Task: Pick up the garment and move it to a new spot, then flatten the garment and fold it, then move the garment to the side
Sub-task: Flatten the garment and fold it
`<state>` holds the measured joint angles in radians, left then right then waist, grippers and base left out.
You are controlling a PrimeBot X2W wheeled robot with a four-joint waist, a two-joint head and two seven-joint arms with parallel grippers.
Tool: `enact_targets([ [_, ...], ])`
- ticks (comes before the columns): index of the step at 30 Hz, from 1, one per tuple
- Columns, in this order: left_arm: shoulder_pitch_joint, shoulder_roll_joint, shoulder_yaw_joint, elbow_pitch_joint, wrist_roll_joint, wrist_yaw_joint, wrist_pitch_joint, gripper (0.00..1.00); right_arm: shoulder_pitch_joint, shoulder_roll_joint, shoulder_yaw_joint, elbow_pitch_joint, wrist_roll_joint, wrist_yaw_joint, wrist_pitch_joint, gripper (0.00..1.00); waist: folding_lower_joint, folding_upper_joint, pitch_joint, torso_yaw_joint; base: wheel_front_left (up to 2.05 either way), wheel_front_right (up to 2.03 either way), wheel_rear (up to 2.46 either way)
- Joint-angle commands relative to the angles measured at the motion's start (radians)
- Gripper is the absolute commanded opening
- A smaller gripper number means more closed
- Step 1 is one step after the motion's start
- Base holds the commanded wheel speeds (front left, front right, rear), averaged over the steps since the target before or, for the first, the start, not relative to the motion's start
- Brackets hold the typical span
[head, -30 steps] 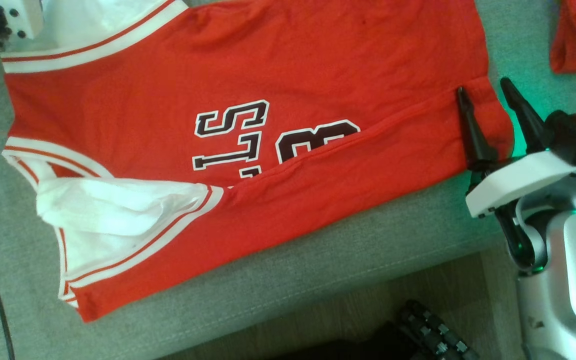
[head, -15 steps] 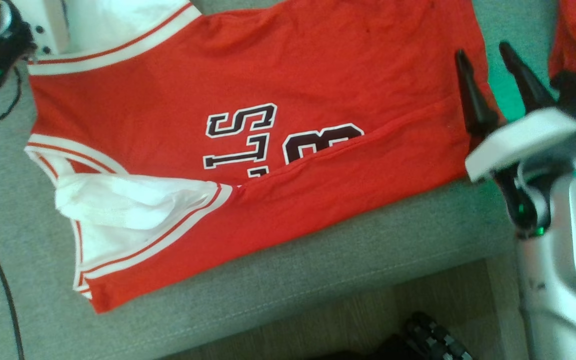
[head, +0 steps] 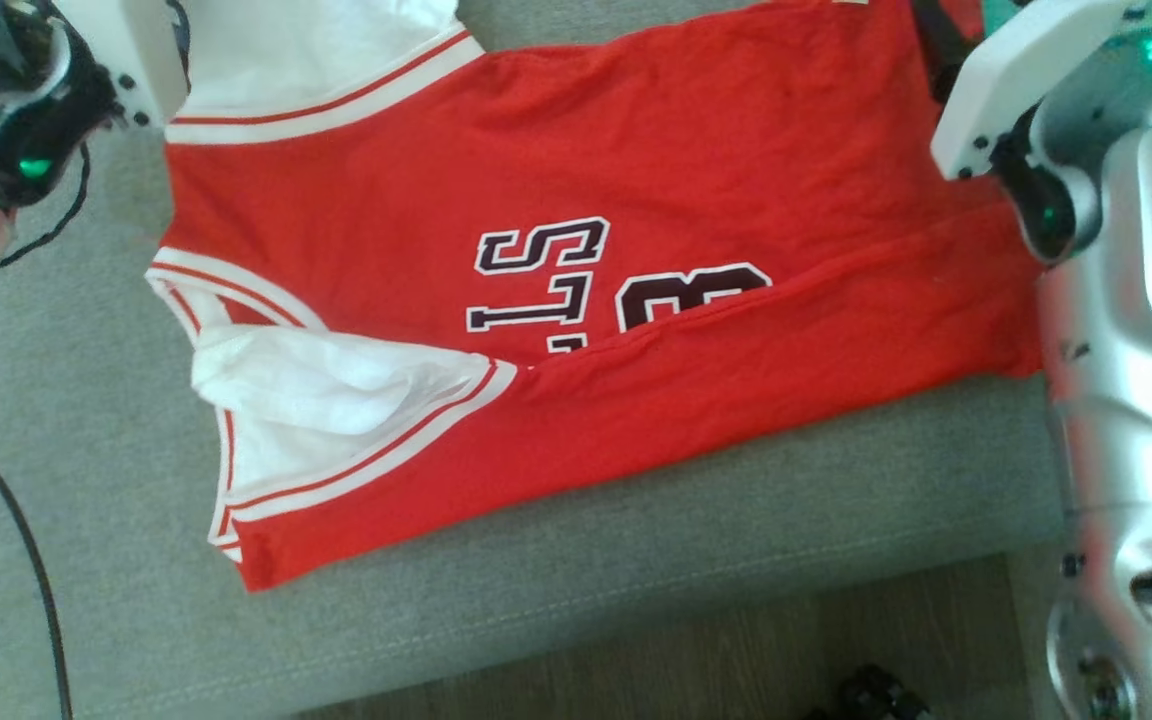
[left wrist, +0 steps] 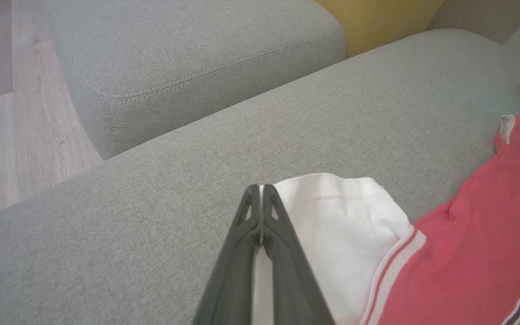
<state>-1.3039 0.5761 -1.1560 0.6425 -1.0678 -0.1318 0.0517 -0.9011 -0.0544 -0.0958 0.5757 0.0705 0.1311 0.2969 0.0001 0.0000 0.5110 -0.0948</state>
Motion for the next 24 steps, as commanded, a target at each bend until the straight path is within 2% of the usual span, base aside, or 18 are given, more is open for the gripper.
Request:
enact_targets([
  [1, -0.051, 0.049, 0.032, -0.019, -0.007, 0.001, -0.010, 0.00, -0.027, 0.004, 0.001, -0.012, -0.014, 0.000, 0.004, 1.00, -0.0001, 0.0000, 0.000, 0.007, 0.00, 0.00, 0.00],
  [11, -0.077, 0.053, -0.036, -0.037, -0.036, 0.001, -0.033, 0.00, -0.150, 0.004, -0.093, 0.198, -0.102, 0.000, 0.000, 0.98, -0.0001, 0.0000, 0.004, 0.028, 0.00, 0.00, 0.00],
  [13, -0.083, 0.051, -0.047, -0.038, -0.041, 0.001, -0.035, 0.00, -0.165, 0.004, -0.099, 0.226, -0.111, 0.000, -0.008, 0.86, -0.0001, 0.0000, 0.003, 0.030, 0.00, 0.00, 0.00],
  [14, -0.085, 0.051, -0.052, -0.038, -0.044, 0.001, -0.036, 0.00, -0.173, 0.004, -0.101, 0.240, -0.115, 0.000, -0.012, 0.74, -0.0001, 0.0000, 0.002, 0.030, 0.00, 0.00, 0.00],
  [15, -0.087, 0.051, -0.056, -0.038, -0.046, 0.001, -0.037, 0.00, -0.180, 0.004, -0.103, 0.252, -0.117, 0.000, -0.016, 0.69, -0.0001, 0.0000, 0.002, 0.031, 0.00, 0.00, 0.00],
  [16, -0.089, 0.051, -0.061, -0.038, -0.049, 0.001, -0.038, 0.00, -0.187, 0.004, -0.104, 0.263, -0.121, 0.000, -0.021, 0.57, -0.0001, 0.0000, 0.001, 0.031, 0.00, 0.00, 0.00],
  [18, -0.092, 0.051, -0.069, -0.037, -0.053, 0.001, -0.040, 0.00, -0.199, 0.004, -0.108, 0.283, -0.127, 0.000, -0.030, 0.29, -0.0001, 0.0000, 0.000, 0.032, 0.00, 0.00, 0.00],
  [19, -0.093, 0.050, -0.072, -0.036, -0.055, 0.001, -0.041, 0.00, -0.205, 0.004, -0.110, 0.292, -0.131, 0.000, -0.034, 0.00, -0.0001, 0.0000, 0.000, 0.033, 0.00, 0.00, 0.00],
  [24, -0.099, 0.051, -0.088, -0.038, -0.057, 0.001, -0.063, 0.00, -0.232, 0.004, -0.127, 0.318, -0.149, 0.000, -0.074, 0.00, -0.0001, 0.0000, -0.006, 0.037, 0.00, 0.00, 0.00],
])
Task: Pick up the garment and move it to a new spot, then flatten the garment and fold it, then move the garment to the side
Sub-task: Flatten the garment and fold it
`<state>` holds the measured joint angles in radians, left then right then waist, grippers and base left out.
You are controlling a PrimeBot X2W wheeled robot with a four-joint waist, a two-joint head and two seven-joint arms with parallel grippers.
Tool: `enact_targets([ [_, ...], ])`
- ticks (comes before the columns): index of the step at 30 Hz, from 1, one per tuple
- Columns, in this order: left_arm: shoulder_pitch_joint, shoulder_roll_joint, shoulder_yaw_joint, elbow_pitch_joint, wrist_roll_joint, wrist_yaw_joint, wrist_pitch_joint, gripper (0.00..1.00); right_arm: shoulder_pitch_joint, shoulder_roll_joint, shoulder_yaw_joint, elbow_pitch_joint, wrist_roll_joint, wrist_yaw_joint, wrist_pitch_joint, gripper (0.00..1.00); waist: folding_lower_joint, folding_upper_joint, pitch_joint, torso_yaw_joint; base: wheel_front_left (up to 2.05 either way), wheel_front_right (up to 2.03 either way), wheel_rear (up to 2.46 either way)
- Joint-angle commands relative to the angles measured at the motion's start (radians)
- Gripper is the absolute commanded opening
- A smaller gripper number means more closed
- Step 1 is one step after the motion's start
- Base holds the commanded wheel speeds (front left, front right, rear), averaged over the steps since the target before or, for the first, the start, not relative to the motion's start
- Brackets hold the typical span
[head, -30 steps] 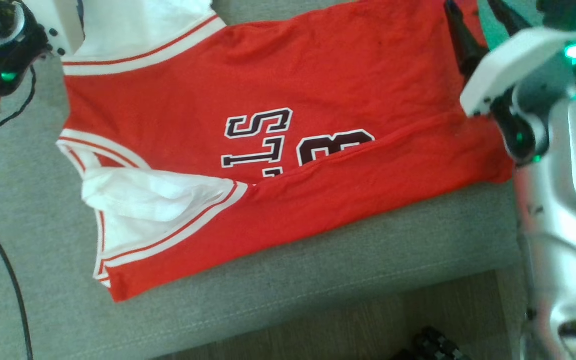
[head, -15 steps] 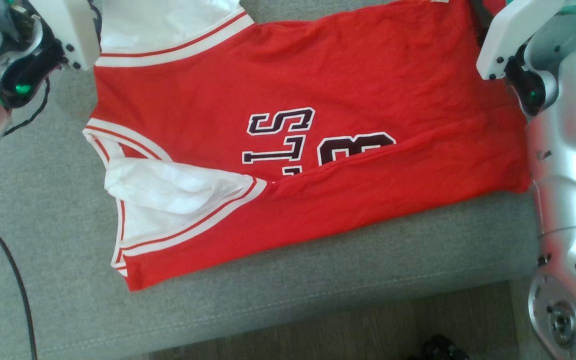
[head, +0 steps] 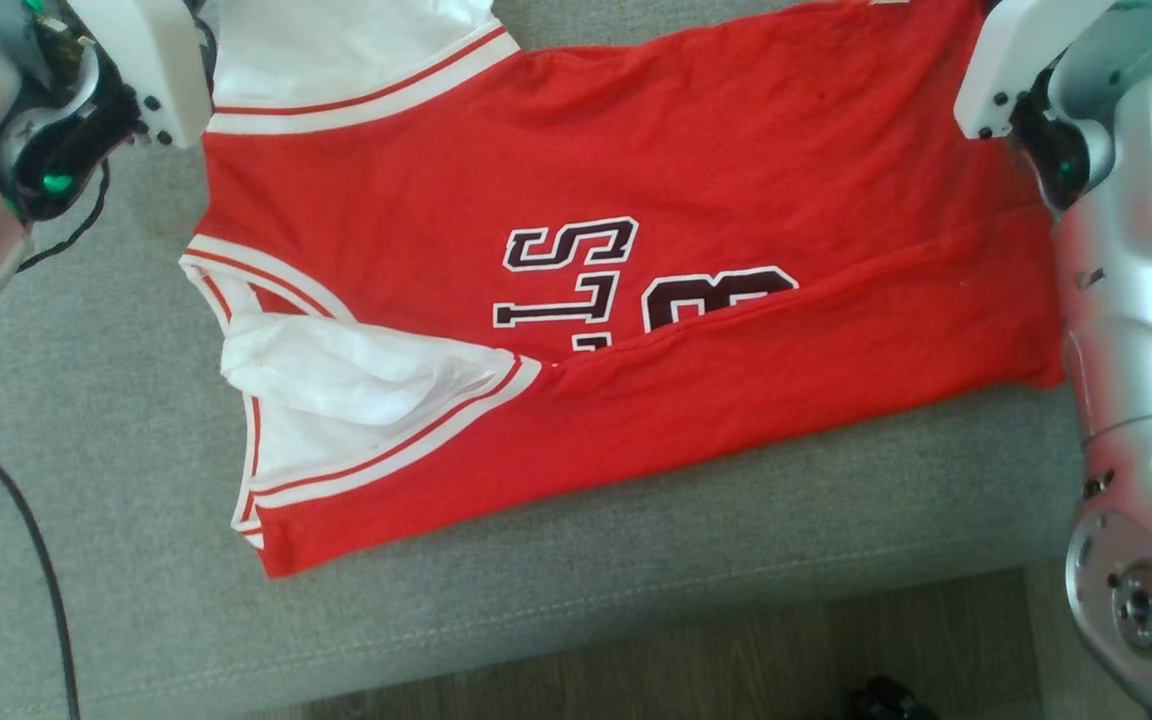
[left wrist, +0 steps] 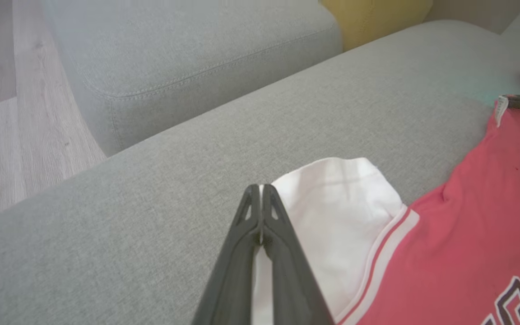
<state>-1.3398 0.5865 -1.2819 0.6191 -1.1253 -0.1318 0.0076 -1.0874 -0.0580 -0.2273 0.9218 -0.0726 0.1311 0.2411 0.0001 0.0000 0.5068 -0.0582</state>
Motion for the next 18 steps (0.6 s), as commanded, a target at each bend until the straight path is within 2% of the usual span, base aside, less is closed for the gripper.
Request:
enact_targets([
  [1, -0.065, 0.042, 0.036, -0.023, -0.001, 0.001, -0.035, 0.00, -0.051, 0.008, -0.001, -0.024, -0.006, 0.000, -0.029, 0.00, -0.0001, 0.0000, -0.004, 0.001, 0.00, 0.00, 0.00],
  [4, -0.084, 0.052, 0.034, -0.033, 0.009, 0.001, -0.095, 0.00, -0.067, 0.008, -0.018, -0.014, -0.003, 0.000, -0.072, 0.00, -0.0001, 0.0000, -0.009, 0.004, 0.00, 0.00, 0.00],
  [9, -0.130, 0.052, 0.063, 0.026, 0.038, 0.001, -0.215, 0.00, -0.093, 0.008, -0.056, 0.010, 0.021, 0.000, -0.149, 0.00, -0.0001, 0.0000, -0.017, 0.004, 0.00, 0.00, 0.00],
  [18, -0.115, 0.026, 0.112, 0.036, 0.046, 0.001, -0.266, 0.00, -0.105, -0.008, -0.060, 0.040, 0.061, 0.000, -0.224, 0.00, -0.0001, 0.0000, -0.050, 0.020, 0.00, 0.00, 0.00],
])
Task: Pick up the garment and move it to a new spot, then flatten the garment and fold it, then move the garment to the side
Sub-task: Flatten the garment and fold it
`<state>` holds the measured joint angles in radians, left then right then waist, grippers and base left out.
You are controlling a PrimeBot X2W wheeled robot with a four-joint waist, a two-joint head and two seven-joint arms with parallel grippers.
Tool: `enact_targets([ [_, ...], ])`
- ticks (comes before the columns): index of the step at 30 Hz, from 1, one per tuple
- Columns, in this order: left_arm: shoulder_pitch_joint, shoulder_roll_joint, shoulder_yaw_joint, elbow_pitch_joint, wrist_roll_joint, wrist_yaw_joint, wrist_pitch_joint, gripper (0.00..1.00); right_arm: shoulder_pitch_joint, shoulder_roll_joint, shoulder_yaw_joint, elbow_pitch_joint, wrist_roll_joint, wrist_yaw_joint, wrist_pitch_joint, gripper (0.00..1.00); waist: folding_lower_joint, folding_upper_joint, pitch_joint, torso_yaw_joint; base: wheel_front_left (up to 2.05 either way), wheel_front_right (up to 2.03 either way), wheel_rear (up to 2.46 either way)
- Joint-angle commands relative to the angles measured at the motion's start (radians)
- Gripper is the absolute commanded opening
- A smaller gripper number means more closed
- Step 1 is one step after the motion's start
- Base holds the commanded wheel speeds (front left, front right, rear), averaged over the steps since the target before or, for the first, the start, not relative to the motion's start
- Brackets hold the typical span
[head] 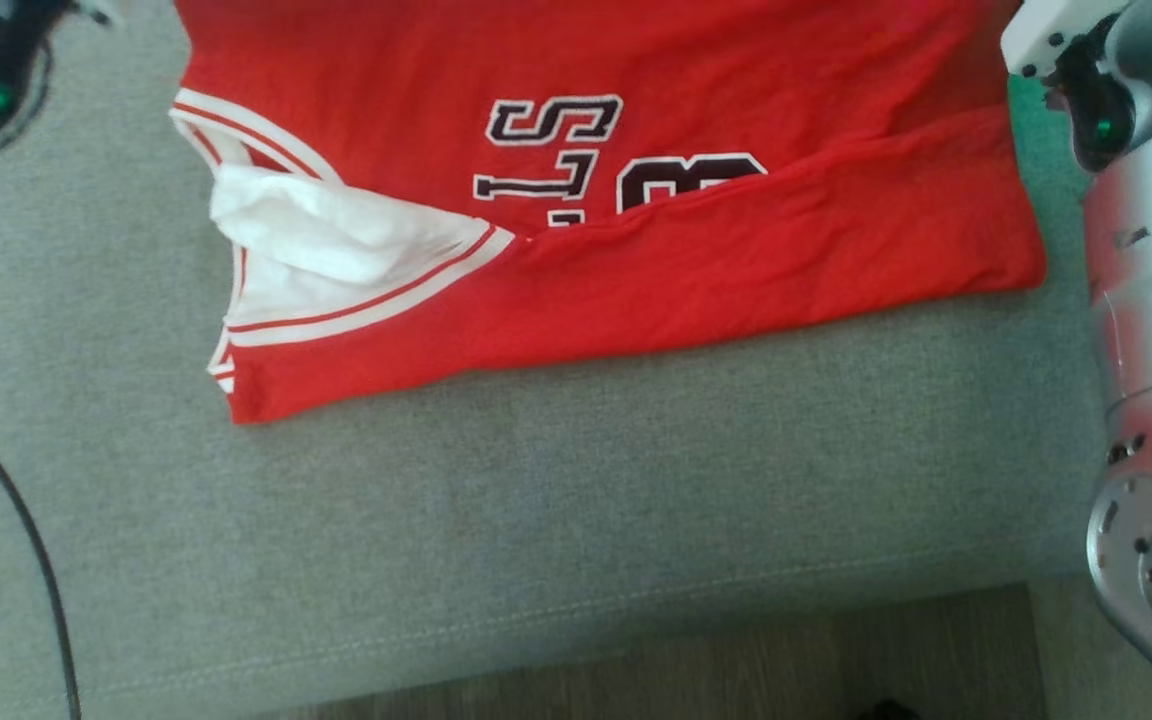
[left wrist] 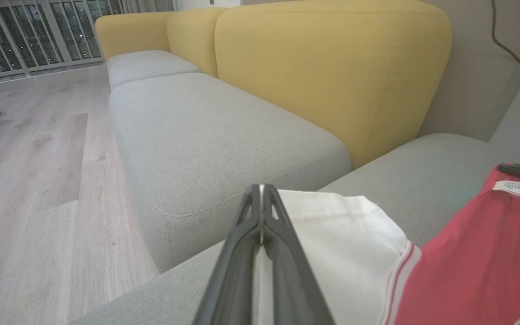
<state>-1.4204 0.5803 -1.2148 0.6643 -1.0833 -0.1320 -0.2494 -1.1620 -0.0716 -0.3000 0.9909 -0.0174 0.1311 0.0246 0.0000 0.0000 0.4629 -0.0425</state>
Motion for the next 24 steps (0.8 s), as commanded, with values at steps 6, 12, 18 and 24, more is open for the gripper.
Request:
enact_targets([
  [6, 0.065, 0.061, 0.051, -0.096, -0.012, 0.001, -0.012, 0.00, 0.031, -0.024, 0.078, -0.025, 0.063, 0.000, -0.020, 0.00, 0.0000, 0.0000, -0.043, 0.029, 0.00, 0.00, 0.00],
  [12, 0.203, 0.110, 0.136, -0.216, 0.009, 0.001, -0.012, 0.00, 0.119, -0.068, 0.147, -0.075, 0.137, 0.000, -0.021, 0.00, 0.0000, 0.0000, -0.073, 0.057, 0.00, 0.00, 0.00],
  [18, 0.357, 0.156, 0.224, -0.333, 0.021, 0.005, -0.012, 0.00, 0.227, -0.126, 0.188, -0.159, 0.212, 0.000, 0.009, 0.00, 0.0000, 0.0000, -0.093, 0.081, 0.00, 0.00, 0.00],
  [24, 0.499, 0.171, 0.238, -0.438, 0.033, 0.028, -0.012, 0.00, 0.348, -0.162, 0.206, -0.254, 0.239, 0.000, 0.048, 0.00, 0.0000, 0.0000, -0.101, 0.098, 0.00, 0.00, 0.00],
])
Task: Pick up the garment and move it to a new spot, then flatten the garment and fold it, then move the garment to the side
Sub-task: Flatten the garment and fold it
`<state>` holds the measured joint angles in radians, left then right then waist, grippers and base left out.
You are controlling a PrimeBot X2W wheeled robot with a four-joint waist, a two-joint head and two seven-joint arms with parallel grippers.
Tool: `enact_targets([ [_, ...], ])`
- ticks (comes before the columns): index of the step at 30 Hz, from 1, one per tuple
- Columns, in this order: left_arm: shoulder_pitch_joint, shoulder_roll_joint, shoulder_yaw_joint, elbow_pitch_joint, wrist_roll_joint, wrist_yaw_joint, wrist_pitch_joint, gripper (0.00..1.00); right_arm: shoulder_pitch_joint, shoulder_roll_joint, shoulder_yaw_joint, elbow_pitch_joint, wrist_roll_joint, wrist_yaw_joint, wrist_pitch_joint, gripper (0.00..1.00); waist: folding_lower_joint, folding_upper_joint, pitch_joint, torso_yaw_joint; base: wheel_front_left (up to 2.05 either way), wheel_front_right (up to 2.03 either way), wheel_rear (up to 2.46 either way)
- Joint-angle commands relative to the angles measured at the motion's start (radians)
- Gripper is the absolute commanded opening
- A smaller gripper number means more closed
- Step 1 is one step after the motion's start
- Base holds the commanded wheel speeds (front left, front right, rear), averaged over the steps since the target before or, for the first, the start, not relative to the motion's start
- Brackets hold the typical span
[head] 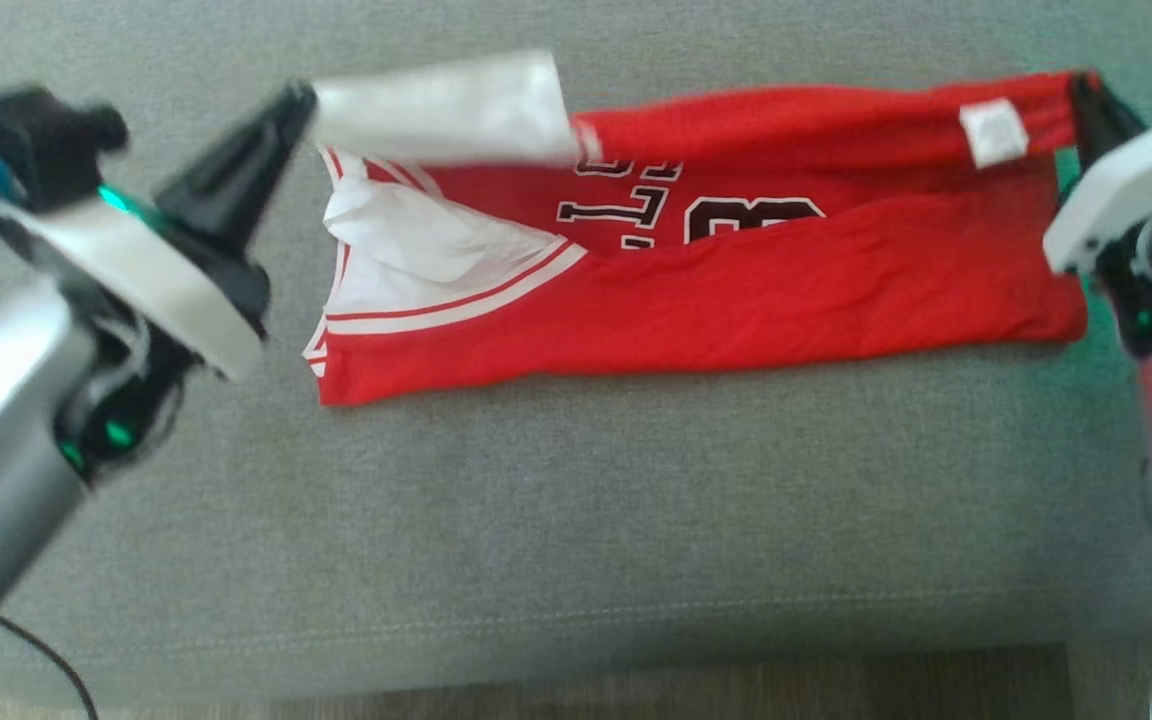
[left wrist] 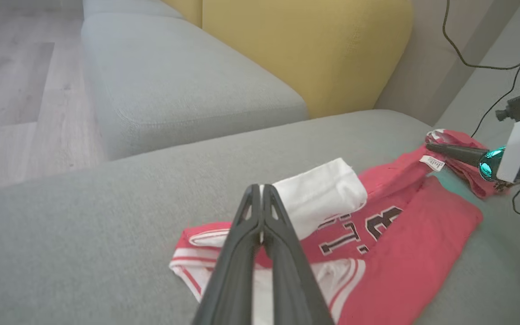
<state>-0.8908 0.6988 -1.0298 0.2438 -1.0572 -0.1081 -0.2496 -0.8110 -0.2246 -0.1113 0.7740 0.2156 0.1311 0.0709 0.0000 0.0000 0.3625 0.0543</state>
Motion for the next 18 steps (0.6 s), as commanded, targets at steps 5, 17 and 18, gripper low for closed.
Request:
enact_targets([
  [5, 0.066, 0.048, 0.063, -0.067, 0.016, 0.036, -0.012, 0.00, 0.090, -0.012, 0.003, -0.120, 0.002, 0.000, 0.029, 0.00, 0.0000, 0.0000, -0.001, 0.003, 0.00, 0.00, 0.00],
  [17, 0.262, -0.038, 0.119, -0.065, 0.056, 0.089, -0.012, 1.00, 0.234, 0.048, -0.082, -0.236, -0.020, 0.000, 0.060, 1.00, 0.0000, 0.0000, -0.034, -0.006, 0.00, 0.00, 0.00],
  [18, 0.281, -0.052, 0.142, -0.067, 0.060, 0.097, -0.012, 1.00, 0.246, 0.057, -0.101, -0.245, -0.021, 0.000, 0.056, 1.00, 0.0000, 0.0000, -0.041, -0.006, 0.00, 0.00, 0.00],
])
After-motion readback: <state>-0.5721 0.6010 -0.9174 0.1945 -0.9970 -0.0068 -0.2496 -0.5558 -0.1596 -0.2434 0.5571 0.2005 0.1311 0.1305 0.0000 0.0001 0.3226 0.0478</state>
